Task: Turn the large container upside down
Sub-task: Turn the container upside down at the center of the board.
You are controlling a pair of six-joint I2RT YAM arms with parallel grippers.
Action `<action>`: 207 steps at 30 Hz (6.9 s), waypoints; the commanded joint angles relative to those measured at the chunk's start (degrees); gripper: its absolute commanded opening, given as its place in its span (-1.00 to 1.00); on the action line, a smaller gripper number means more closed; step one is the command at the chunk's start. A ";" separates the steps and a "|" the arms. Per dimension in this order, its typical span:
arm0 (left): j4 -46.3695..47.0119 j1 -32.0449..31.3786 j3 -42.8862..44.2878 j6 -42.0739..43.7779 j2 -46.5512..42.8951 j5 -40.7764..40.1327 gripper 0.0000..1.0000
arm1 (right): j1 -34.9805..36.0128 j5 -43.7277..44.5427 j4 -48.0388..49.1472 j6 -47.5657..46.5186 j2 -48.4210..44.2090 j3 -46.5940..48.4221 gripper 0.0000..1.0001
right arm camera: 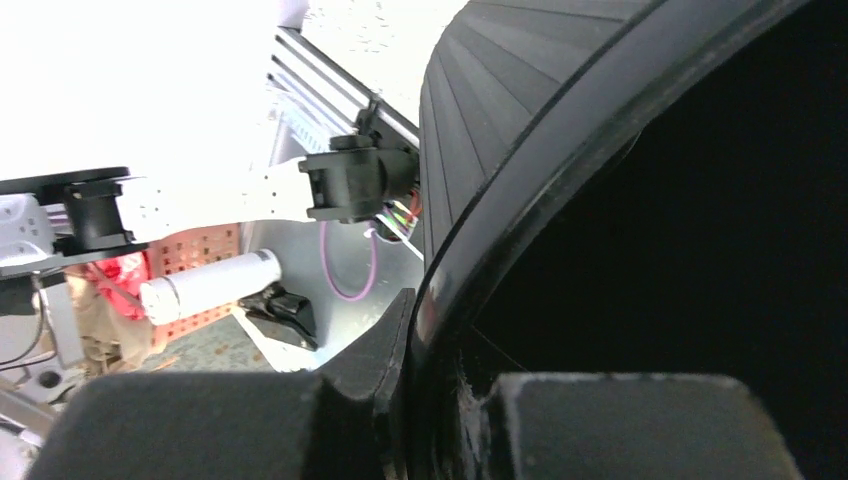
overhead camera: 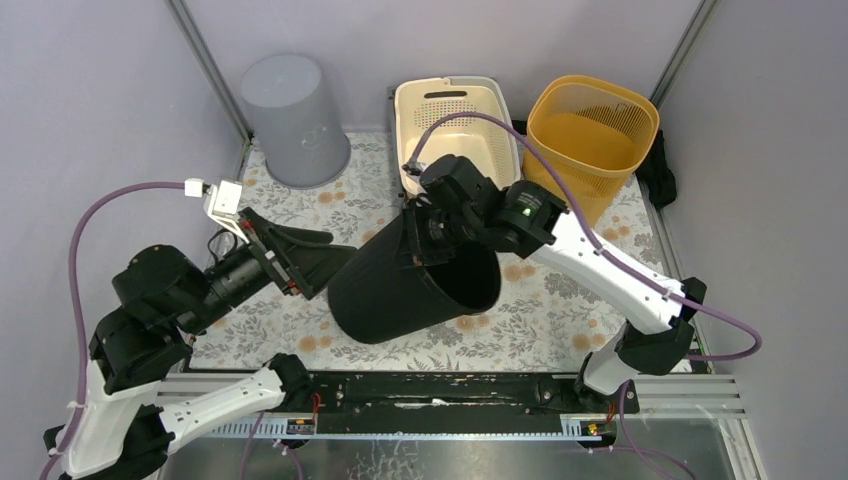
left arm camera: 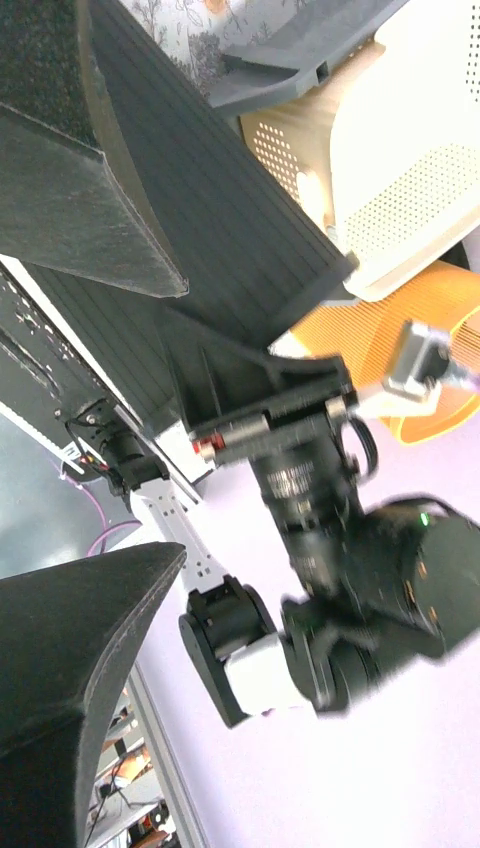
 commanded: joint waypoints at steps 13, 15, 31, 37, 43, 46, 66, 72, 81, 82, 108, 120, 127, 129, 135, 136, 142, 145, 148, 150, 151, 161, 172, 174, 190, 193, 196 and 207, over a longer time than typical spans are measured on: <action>0.60 -0.09 5.40 -2.42 0.24 2.91 1.00 | 0.31 -11.76 59.99 18.20 -2.22 -25.51 -1.00; 0.64 -0.05 5.48 -2.55 0.36 3.18 1.00 | 0.16 -12.54 66.75 20.83 -1.15 -27.60 -1.00; 0.63 -0.07 4.31 -2.38 1.26 2.63 1.00 | -1.70 -16.03 119.57 46.45 18.11 -32.17 -1.00; 0.59 -0.08 3.41 -2.47 1.66 2.70 1.00 | -1.80 -9.25 143.69 55.60 28.99 -34.34 -1.00; 0.63 -0.02 2.42 -2.56 1.81 2.73 1.00 | -2.20 -4.18 155.41 56.20 35.81 -34.38 -1.00; 0.62 -0.02 1.89 -2.61 1.61 2.58 1.00 | -2.50 -4.27 155.41 54.54 37.20 -33.50 -1.00; 1.63 -0.04 -1.24 -2.12 1.86 2.25 1.00 | -5.79 -5.76 155.21 49.23 35.61 -51.91 -0.01; 1.69 -0.03 -1.49 -2.08 1.86 1.79 1.00 | -5.78 -7.97 149.50 46.26 31.48 -52.98 0.09; 1.72 -0.04 -1.48 -2.21 1.66 1.77 1.00 | -1.38 -7.13 101.66 23.77 19.32 -37.90 0.31; 1.72 -0.07 -1.30 -2.21 1.53 1.87 1.00 | -1.03 -6.67 97.30 21.98 19.46 -34.21 0.34; 1.32 -0.07 -0.49 -2.12 -0.30 2.01 1.00 | 1.77 -12.98 89.95 17.09 21.17 -24.40 0.37; 1.40 0.01 -1.10 -2.30 -0.33 2.15 1.00 | -4.30 -4.55 86.86 7.12 17.87 -27.42 0.37; 1.40 -0.04 -2.22 -2.87 -1.09 1.61 1.00 | -10.00 -6.20 87.59 4.11 28.94 -13.74 0.36; 1.38 -0.05 -2.63 -3.22 -1.35 1.64 1.00 | -10.23 -7.83 85.68 2.76 33.69 -8.00 0.36; 1.42 -0.07 -4.38 -4.27 -2.84 2.12 1.00 | -10.16 -11.10 80.77 1.64 42.92 4.54 0.39; 1.35 -0.02 -4.86 -4.50 -3.23 2.28 1.00 | -10.18 -11.89 80.96 1.93 43.73 5.19 0.39; 1.39 -0.06 -8.17 -5.69 -5.88 1.79 1.00 | -8.94 -14.96 87.45 3.41 43.18 0.02 0.42; 1.56 -0.05 -9.14 -5.96 -6.21 2.25 1.00 | -8.06 -16.32 89.60 4.16 43.08 -1.89 0.42; 1.67 -0.02 -9.78 -6.23 -6.51 2.54 1.00 | -7.27 -16.49 92.17 4.76 42.00 -5.09 0.43; 1.82 -0.03 -10.17 -6.34 -6.85 2.47 1.00 | -6.66 -17.39 92.59 5.24 42.36 -5.01 0.43; 1.86 -0.06 -10.36 -6.42 -6.99 2.54 1.00 | -6.44 -17.90 92.60 5.44 42.73 -4.54 0.42; 1.95 -0.10 -10.41 -6.43 -7.53 2.57 1.00 | -4.43 -20.36 84.96 3.10 46.61 3.86 0.24; 1.92 -0.04 -10.68 -6.09 -7.50 2.72 1.00 | -3.37 -24.11 78.33 2.99 47.63 5.08 -0.18; 1.87 -0.03 -10.74 -6.08 -7.44 2.66 1.00 | -3.17 -25.25 76.74 2.99 47.63 5.81 -0.20; 1.83 -0.07 -9.91 -6.25 -7.25 3.87 1.00 | -2.82 -29.57 100.30 22.36 42.82 -6.00 -0.86; 1.81 -0.04 -9.41 -6.25 -7.38 3.99 1.00 | -2.74 -28.80 108.33 28.12 42.21 -8.33 -0.91; 1.39 0.04 -8.35 -5.87 -6.96 4.10 1.00 | -2.76 -27.43 115.83 33.45 42.22 -10.01 -0.97; 1.41 -0.02 -7.19 -5.21 -5.88 4.67 1.00 | -0.91 -16.60 139.65 45.55 42.42 -19.42 -1.00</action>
